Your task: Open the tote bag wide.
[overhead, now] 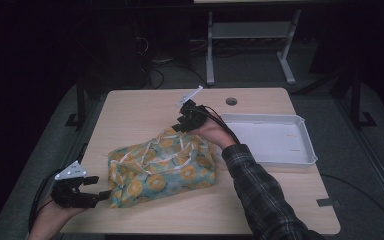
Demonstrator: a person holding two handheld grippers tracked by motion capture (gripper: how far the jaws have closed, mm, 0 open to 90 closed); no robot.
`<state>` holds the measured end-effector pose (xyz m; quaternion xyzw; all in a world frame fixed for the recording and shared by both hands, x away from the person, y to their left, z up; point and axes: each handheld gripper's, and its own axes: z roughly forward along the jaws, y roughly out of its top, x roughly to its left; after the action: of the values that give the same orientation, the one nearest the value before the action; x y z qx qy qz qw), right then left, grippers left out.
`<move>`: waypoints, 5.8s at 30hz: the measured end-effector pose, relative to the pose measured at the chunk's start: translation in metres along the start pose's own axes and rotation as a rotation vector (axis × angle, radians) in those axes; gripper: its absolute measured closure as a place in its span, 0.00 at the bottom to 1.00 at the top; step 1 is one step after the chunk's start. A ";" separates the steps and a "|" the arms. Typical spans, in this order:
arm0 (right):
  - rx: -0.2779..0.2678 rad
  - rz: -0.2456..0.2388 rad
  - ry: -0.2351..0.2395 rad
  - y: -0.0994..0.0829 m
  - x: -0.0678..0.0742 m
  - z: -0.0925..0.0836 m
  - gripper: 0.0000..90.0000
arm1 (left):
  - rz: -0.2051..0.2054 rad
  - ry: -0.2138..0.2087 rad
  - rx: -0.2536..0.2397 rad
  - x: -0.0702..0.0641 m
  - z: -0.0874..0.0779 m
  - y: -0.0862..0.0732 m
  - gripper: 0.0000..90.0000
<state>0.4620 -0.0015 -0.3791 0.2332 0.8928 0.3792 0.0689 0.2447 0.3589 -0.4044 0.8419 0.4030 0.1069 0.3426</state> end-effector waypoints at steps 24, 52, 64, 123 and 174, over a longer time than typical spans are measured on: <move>0.008 -0.026 -0.008 -0.048 0.024 -0.045 0.61 | 0.029 -0.012 -0.017 0.010 0.000 0.051 0.28; 0.089 -0.043 0.010 -0.063 0.017 -0.013 0.93 | 0.068 -0.117 0.089 0.008 0.080 0.104 0.40; 0.083 -0.063 0.010 -0.064 0.016 -0.015 0.94 | 0.073 -0.111 0.215 0.013 0.086 0.088 0.48; 0.088 -0.077 0.006 -0.066 0.021 -0.015 0.99 | 0.094 -0.009 0.273 0.022 0.104 0.088 0.99; -0.031 -0.137 0.103 -0.116 0.080 -0.102 0.99 | 0.061 -0.163 -0.039 -0.050 0.006 0.036 1.00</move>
<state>0.3183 -0.0996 -0.3856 0.1505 0.9031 0.3987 0.0522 0.2368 0.3028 -0.3801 0.8528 0.3458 0.0563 0.3873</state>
